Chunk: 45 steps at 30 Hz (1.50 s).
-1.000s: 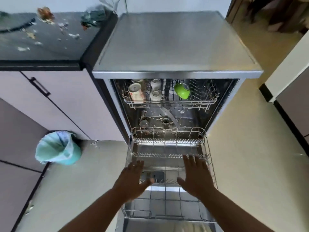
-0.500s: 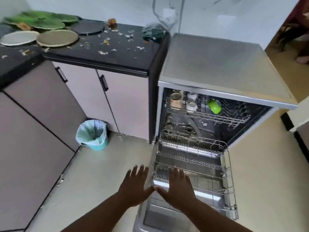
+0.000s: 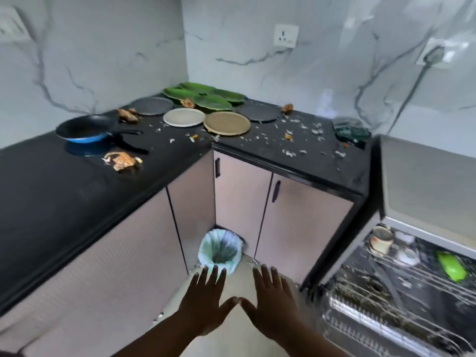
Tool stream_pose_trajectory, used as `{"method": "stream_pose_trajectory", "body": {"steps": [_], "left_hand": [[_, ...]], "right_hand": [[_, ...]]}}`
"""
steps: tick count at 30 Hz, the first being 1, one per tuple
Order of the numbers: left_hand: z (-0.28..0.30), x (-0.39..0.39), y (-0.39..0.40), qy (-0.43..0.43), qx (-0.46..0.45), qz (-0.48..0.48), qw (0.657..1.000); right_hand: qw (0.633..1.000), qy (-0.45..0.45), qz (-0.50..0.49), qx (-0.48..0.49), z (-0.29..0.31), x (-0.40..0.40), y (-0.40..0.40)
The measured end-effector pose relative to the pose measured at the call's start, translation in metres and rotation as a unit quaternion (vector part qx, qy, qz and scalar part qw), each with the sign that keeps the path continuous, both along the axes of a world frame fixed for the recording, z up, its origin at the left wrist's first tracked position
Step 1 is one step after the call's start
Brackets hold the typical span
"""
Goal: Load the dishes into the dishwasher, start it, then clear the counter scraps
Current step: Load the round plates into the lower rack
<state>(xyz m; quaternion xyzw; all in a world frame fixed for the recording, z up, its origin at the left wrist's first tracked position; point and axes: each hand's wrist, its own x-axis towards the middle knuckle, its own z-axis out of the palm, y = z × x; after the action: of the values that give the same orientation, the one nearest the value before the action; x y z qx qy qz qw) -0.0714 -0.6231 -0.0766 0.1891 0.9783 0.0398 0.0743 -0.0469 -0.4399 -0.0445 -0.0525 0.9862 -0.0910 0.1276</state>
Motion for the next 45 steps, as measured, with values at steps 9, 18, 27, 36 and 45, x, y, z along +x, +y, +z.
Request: {"method": "stream_pose_trajectory", "body": {"steps": [9,18,27,36,45], "left_hand": [[0.018,-0.1,-0.02,-0.012,0.03,0.031,0.999],[0.056,-0.242,0.028,0.041,-0.005,0.078,0.996],[0.113,-0.352,0.041,-0.052,0.143,0.234,0.96],[0.143,-0.52,-0.031,-0.006,0.336,0.345,0.876],[0.134,-0.651,-0.068,-0.175,0.333,0.343,0.861]], "right_hand": [[0.999,0.033,-0.029,0.025,-0.006,-0.114,-0.013],[0.997,0.068,-0.015,0.017,0.033,-0.267,0.03],[0.996,0.078,-0.008,-0.037,0.088,-0.398,0.047],[0.989,0.091,-0.096,-0.063,0.102,-0.517,0.04],[0.957,0.039,-0.276,-0.085,0.119,-0.608,0.047]]}}
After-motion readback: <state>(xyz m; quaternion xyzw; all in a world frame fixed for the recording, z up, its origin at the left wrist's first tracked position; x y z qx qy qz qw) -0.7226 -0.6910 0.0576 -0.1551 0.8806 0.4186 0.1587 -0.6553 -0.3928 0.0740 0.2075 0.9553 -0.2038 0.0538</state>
